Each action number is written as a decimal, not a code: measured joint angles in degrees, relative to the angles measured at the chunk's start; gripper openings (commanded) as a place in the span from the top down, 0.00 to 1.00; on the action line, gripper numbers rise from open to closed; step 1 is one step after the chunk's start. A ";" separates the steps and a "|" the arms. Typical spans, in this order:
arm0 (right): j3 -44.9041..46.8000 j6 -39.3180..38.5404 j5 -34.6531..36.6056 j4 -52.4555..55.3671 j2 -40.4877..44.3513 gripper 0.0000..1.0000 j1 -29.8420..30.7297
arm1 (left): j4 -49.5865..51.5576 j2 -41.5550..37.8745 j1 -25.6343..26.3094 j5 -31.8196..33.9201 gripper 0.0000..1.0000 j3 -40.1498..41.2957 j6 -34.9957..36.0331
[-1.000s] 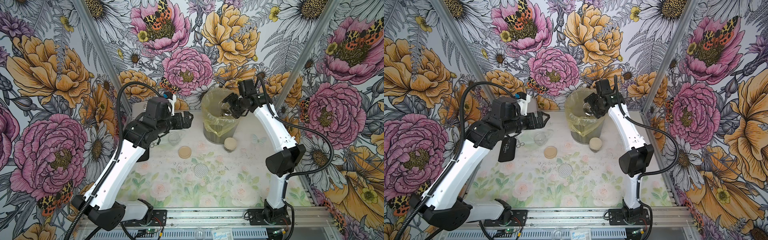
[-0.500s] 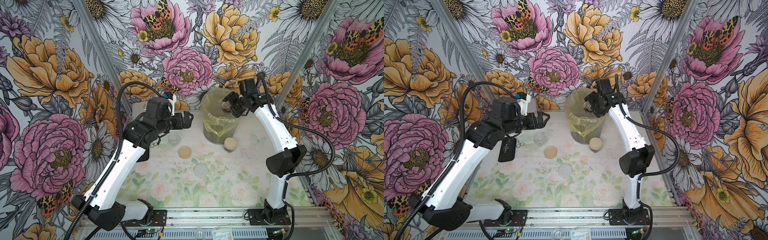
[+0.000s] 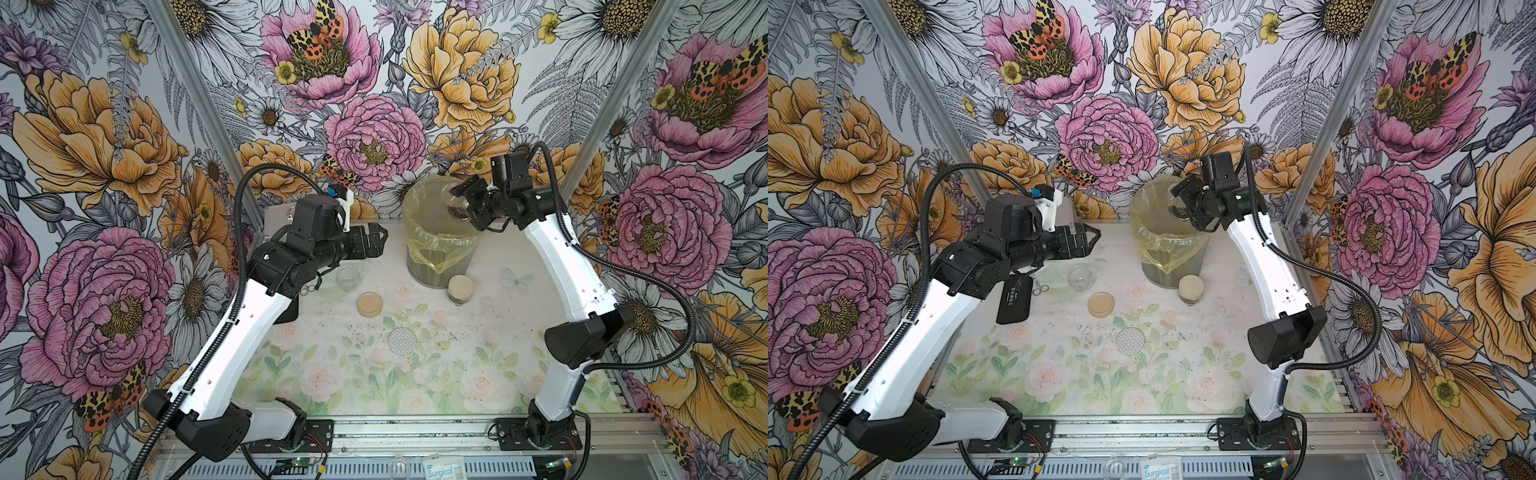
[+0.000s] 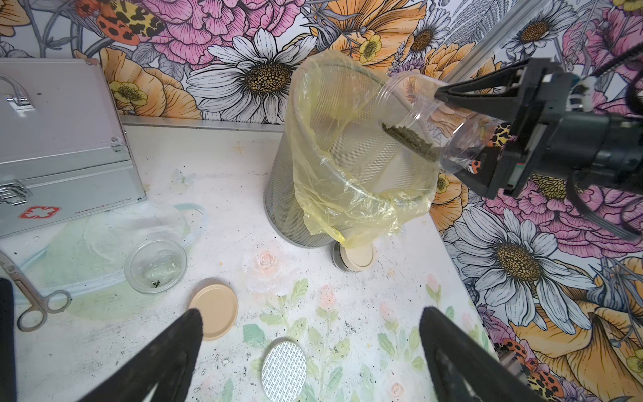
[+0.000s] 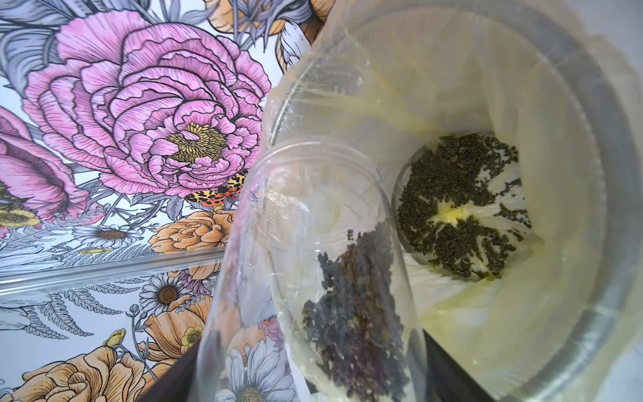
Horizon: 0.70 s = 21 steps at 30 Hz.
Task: Empty moldy tea leaves from jars
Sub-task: Pour the moldy tea leaves from the jar into the trash bin.
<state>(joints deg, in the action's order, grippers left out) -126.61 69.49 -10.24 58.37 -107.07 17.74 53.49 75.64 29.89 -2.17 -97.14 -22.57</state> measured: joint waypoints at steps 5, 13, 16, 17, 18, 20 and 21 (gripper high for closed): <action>1.33 3.17 -1.18 -1.01 -3.34 0.95 0.26 | 0.00 0.00 0.00 0.22 0.01 0.00 0.00; 2.10 7.08 -1.60 -2.10 -4.00 0.95 0.26 | 0.00 0.00 0.00 0.42 0.01 0.00 0.00; 3.61 9.44 -1.60 -2.82 -3.98 0.95 0.24 | 0.00 0.00 0.00 0.44 0.01 0.00 0.00; 4.22 10.62 -1.62 -3.30 -3.98 0.95 0.24 | -0.02 0.00 0.00 0.44 0.01 0.04 0.00; 4.76 11.63 -1.62 -3.82 -3.93 0.95 0.24 | 0.00 0.00 0.00 0.44 0.01 0.09 0.00; 6.45 14.10 -1.88 -5.86 -3.54 0.95 0.24 | 0.00 0.00 0.00 0.44 0.01 0.11 0.00; 6.93 15.13 -1.95 -6.56 -3.43 0.95 0.20 | 0.00 0.00 0.00 0.44 0.01 0.11 0.00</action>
<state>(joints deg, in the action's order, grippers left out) -119.68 84.62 -12.19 51.81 -110.50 17.93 53.49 75.64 29.89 -1.74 -97.03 -22.57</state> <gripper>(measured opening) 0.821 0.990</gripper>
